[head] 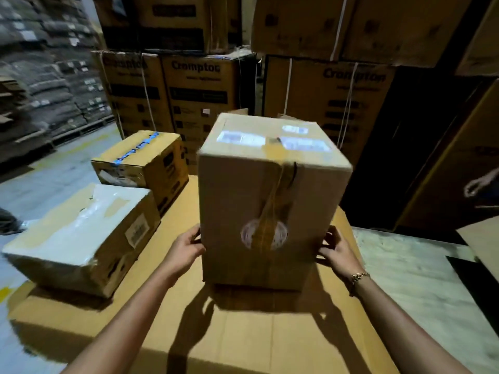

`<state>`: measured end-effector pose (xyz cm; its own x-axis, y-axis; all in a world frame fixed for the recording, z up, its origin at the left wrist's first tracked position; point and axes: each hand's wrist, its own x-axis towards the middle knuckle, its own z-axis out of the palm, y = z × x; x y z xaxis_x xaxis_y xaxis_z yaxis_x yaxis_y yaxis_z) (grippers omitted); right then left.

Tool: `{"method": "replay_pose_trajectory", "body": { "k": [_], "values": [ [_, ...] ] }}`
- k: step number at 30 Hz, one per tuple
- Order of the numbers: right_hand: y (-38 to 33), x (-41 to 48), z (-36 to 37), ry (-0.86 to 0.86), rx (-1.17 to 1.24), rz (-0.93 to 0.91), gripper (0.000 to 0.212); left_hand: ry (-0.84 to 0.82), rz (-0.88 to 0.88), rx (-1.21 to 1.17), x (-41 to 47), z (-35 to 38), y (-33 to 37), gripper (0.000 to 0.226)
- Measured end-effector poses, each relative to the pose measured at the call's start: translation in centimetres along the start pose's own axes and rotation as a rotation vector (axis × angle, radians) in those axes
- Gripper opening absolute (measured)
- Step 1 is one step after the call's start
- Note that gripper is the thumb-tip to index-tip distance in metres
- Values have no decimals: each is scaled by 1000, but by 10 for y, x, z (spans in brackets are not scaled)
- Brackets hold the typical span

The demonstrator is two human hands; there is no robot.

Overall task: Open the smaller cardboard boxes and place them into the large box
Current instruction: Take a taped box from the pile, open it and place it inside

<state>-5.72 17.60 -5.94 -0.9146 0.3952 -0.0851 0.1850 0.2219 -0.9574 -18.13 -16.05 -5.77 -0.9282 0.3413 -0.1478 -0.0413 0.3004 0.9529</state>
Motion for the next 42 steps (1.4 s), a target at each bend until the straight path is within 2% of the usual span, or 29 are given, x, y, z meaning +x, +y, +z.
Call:
{"method": "replay_pose_trajectory", "body": {
  "k": [3, 5, 8, 9, 12, 14, 17, 19, 21, 23, 25, 27, 29, 31, 33, 35, 36, 37, 40, 42],
  "values": [
    [-6, -14, 0, 25, 94, 49, 34, 147, -72, -144, -9, 5, 3, 59],
    [-18, -17, -2, 59, 129, 53, 33, 201, -24, -257, -15, -2, 16, 56],
    [-48, -11, -6, 115, 199, 56, 24, 199, 91, -400, -20, -15, 51, 40],
    [-62, -7, -9, 118, 231, 67, 25, 194, 104, -426, -17, -20, 64, 42],
    [-108, 13, -20, 37, 228, 83, 52, 148, 34, -421, 3, -42, 102, 69],
    [-135, 28, -27, -36, 158, 106, 62, 111, -38, -353, 21, -54, 125, 82],
    [-164, 44, -27, -89, 30, 201, 67, -3, -118, -281, 40, -61, 149, 85],
    [-174, 45, -25, -68, 35, 212, 72, -47, -113, -266, 43, -61, 156, 76],
    [-172, 35, -22, -25, 66, 125, 70, -57, -39, -265, 38, -61, 149, 57],
    [-157, 17, -19, 10, 145, -33, 60, -113, 106, -294, 27, -62, 129, 45],
    [-122, -5, -14, 10, 223, -96, 58, -186, 211, -308, 10, -63, 97, 56],
    [-78, -28, -5, -13, 403, -24, 46, -173, 180, -363, -4, -62, 57, 61],
    [-41, -46, 10, 30, 534, 101, 23, -108, 43, -449, -12, -54, 23, 45],
    [-16, -58, 25, 127, 489, 193, 33, -10, -105, -443, -21, -43, 3, 30],
    [-9, -66, 36, 166, 395, 260, 40, -8, -200, -354, -28, -36, -6, 47],
    [-10, -68, 40, 152, 349, 303, 71, -59, -225, -279, -31, -37, -5, 60],
    [-12, -68, 38, 138, 356, 315, 87, -75, -225, -280, -30, -39, -1, 58],
    [-15, -67, 35, 120, 354, 314, 92, -85, -217, -296, -27, -41, 4, 53],
    [-37, -59, 28, 46, 354, 321, 71, -121, -209, -339, -15, -40, 23, 27],
    [-46, -49, 28, -23, 326, 375, 75, -222, -187, -329, -10, -35, 36, 23]
  ]
}}
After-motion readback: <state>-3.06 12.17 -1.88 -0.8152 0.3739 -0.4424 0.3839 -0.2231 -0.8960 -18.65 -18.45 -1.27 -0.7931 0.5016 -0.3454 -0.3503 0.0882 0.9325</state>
